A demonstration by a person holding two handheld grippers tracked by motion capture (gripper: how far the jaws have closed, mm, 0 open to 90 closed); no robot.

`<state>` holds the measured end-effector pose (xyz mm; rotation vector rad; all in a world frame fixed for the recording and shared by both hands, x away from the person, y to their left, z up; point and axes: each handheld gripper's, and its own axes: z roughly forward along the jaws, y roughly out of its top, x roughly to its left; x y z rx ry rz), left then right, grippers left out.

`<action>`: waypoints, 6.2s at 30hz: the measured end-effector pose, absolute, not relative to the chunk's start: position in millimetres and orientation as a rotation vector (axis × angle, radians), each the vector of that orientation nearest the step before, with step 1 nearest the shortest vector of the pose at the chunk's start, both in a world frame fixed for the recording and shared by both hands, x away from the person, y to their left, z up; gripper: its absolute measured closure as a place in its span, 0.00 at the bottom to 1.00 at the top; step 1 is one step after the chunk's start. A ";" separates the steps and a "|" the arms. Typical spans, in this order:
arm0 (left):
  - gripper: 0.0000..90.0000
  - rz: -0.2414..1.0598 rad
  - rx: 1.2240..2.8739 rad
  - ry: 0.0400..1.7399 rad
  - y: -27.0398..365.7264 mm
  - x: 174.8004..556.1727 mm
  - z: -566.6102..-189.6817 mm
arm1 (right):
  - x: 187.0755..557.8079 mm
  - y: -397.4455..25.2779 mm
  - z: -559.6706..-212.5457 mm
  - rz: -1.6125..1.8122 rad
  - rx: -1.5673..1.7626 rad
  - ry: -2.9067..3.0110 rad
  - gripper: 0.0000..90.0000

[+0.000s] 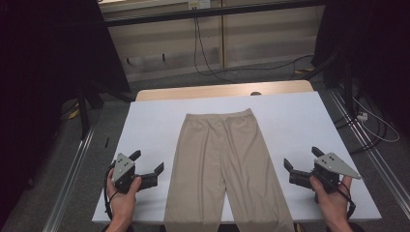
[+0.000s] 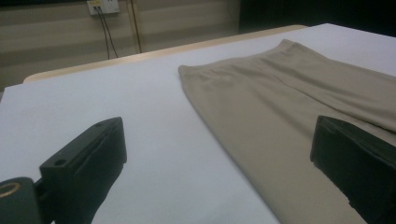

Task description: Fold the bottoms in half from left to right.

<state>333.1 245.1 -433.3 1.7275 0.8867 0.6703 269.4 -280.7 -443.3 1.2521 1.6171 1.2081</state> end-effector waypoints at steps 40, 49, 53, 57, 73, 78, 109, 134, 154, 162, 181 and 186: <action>0.13 0.505 1.919 1.104 196.7 433.1 -429.7 | 295.9 -112.1 -427.4 1.248 1.212 2.102 0.11; 0.14 0.461 1.944 1.153 187.2 458.7 -434.7 | 296.3 -58.8 -427.4 1.255 1.130 2.330 0.16; 0.17 0.489 1.942 1.142 184.1 469.3 -432.6 | 298.0 -41.3 -427.3 1.196 1.067 2.345 0.16; 0.16 0.485 1.970 1.137 179.8 480.0 -432.8 | 300.6 -29.3 -432.3 1.158 1.044 2.399 0.16; 0.16 0.425 2.003 1.165 151.7 517.8 -445.1 | 289.6 40.4 -444.1 1.187 0.939 2.598 0.59; 0.16 0.417 1.998 1.169 148.0 521.8 -448.4 | 282.1 57.2 -453.4 1.157 0.894 2.637 0.66; 0.40 0.494 2.079 1.244 132.6 567.3 -455.6 | 268.3 68.0 -458.5 1.089 0.865 2.560 0.81; 0.96 0.336 2.021 1.215 136.6 565.4 -449.5 | 270.3 57.7 -456.9 1.206 0.965 2.563 1.00; 0.96 0.319 1.989 1.252 138.2 566.7 -448.4 | 256.0 46.9 -456.8 1.136 0.971 2.527 0.72; 0.96 0.312 1.990 1.264 137.9 566.9 -449.4 | 257.7 46.1 -457.4 1.092 0.979 2.510 0.90; 0.96 0.311 1.926 1.281 157.4 566.1 -433.8 | 268.6 44.7 -445.7 1.297 1.023 2.540 0.99; 0.96 0.317 1.909 1.295 171.3 565.4 -428.1 | 269.8 48.2 -434.9 1.394 0.962 2.527 0.99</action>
